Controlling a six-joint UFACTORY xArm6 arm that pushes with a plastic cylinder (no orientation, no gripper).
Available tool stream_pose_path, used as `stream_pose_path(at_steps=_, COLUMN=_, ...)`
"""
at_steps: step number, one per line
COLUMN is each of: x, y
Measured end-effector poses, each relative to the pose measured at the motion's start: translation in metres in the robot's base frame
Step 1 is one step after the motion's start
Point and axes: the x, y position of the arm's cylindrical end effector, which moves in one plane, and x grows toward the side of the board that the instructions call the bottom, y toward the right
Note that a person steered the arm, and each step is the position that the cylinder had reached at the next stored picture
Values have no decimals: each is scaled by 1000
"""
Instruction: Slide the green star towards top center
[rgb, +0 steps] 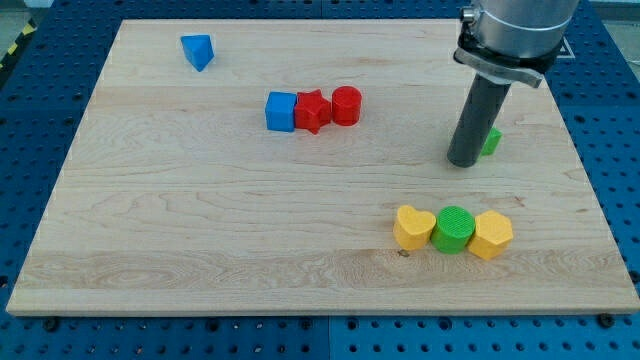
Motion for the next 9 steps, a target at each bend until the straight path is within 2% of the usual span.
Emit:
stream_pose_path(at_steps=1, x=3, y=9)
stream_pose_path(at_steps=2, x=-35, y=25)
stream_pose_path(at_steps=3, x=-50, y=26)
stream_pose_path(at_steps=4, x=-14, y=60)
stream_pose_path(at_steps=5, x=-11, y=106)
stream_pose_path(at_steps=6, x=-36, y=111)
stream_pose_path(at_steps=8, x=-83, y=-22)
stream_pose_path(at_steps=9, x=-84, y=-39)
